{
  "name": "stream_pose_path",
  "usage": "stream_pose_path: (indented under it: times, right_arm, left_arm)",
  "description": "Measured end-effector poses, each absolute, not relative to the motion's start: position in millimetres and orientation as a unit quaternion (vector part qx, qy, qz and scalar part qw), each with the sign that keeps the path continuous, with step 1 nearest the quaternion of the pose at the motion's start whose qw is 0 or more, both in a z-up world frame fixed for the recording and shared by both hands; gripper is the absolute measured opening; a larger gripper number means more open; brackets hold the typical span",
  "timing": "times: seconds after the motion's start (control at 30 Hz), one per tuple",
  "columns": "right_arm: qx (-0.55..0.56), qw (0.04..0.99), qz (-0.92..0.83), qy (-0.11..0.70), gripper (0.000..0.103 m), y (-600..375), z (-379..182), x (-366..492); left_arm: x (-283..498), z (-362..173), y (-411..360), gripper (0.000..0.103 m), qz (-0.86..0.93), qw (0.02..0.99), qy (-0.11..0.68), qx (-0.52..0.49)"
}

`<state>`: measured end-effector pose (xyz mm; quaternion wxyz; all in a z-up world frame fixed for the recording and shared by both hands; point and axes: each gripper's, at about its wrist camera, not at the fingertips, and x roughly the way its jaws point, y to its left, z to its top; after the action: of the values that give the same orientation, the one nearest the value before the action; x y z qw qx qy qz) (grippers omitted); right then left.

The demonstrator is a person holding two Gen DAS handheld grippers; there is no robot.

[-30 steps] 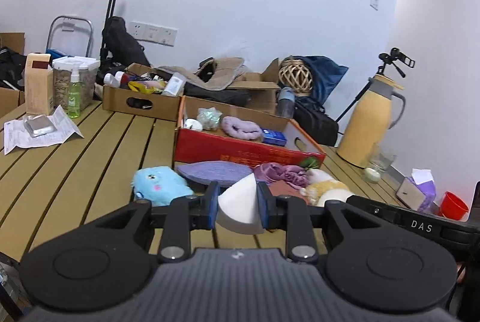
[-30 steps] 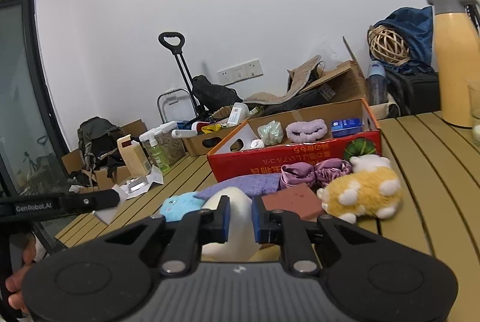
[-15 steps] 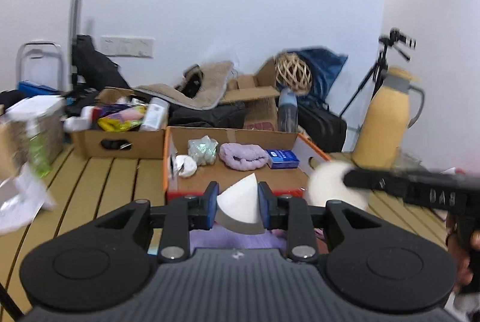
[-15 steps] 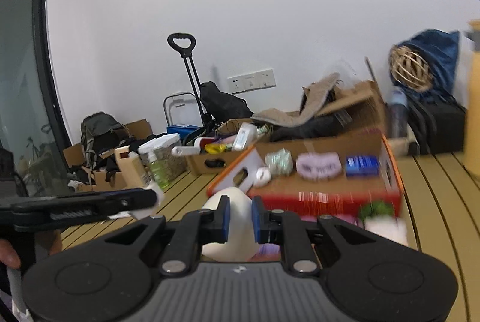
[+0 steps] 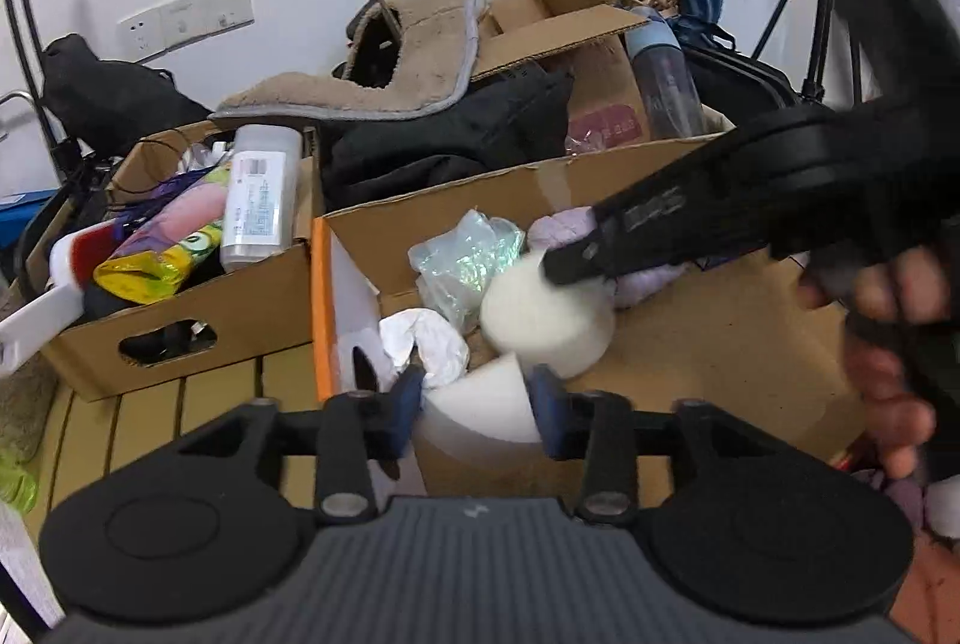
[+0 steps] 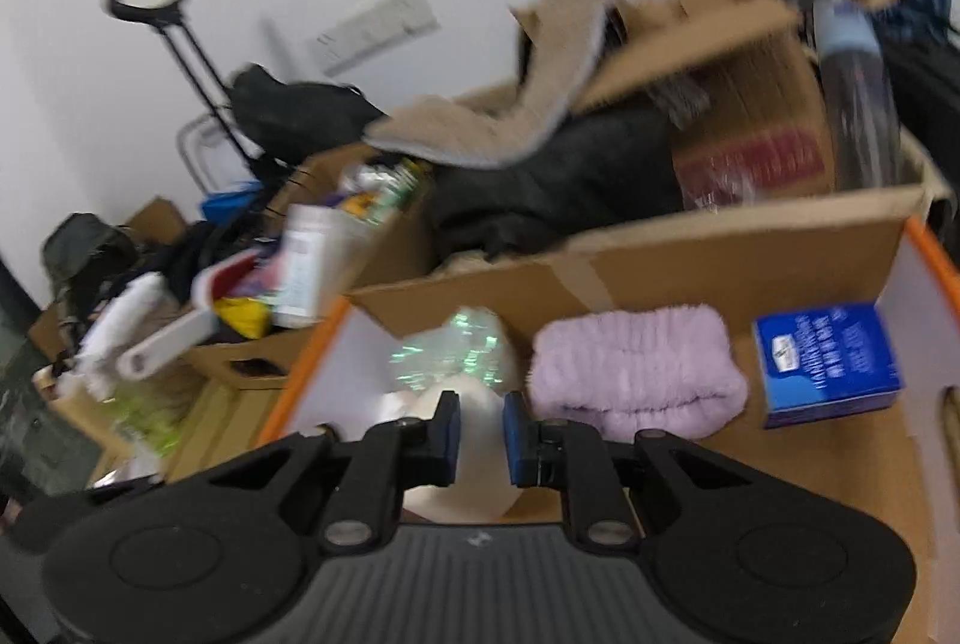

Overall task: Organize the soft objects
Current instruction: 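Carry both white sponges over the box and open both grippers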

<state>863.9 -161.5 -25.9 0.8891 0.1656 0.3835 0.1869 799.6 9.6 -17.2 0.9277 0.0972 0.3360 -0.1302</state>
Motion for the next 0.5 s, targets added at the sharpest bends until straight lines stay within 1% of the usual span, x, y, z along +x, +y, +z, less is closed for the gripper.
stream_pose_path:
  times: [0.03,0.07,0.13,0.17,0.2,0.37,0.5]
  right_arm:
    - [0.173,0.883,0.183,0.397,0.021,-159.4,-34.2,871.1]
    - [0.179,0.876,0.180,0.409,0.024,-158.1,-40.9,875.0]
    - [0.186,0.863,0.191,0.429,0.035,-156.6,-50.8,878.6]
    - [0.193,0.859,0.195,0.432,0.048,-157.7,-51.8,878.3]
    - [0.200,0.857,0.199,0.431,0.057,-159.3,-50.3,876.4]
    - [0.193,0.875,0.193,0.401,0.057,-172.4,-11.2,853.7]
    - [0.168,0.891,0.204,0.369,0.057,-194.1,42.6,806.3]
  left_arm:
    - [798.5,-18.4,11.3,0.059,-0.131,0.930,0.331,0.096]
    - [797.4,-19.2,12.0,0.060,-0.138,0.930,0.328,0.096]
    - [793.8,-19.2,16.7,0.060,-0.149,0.929,0.326,0.094]
    - [794.1,-17.4,19.6,0.060,-0.146,0.929,0.327,0.090]
    - [792.1,-14.9,22.0,0.059,-0.141,0.930,0.330,0.085]
    - [763.0,30.7,39.6,0.059,-0.124,0.942,0.309,0.052]
    - [718.3,80.2,54.5,0.063,-0.123,0.953,0.274,0.028]
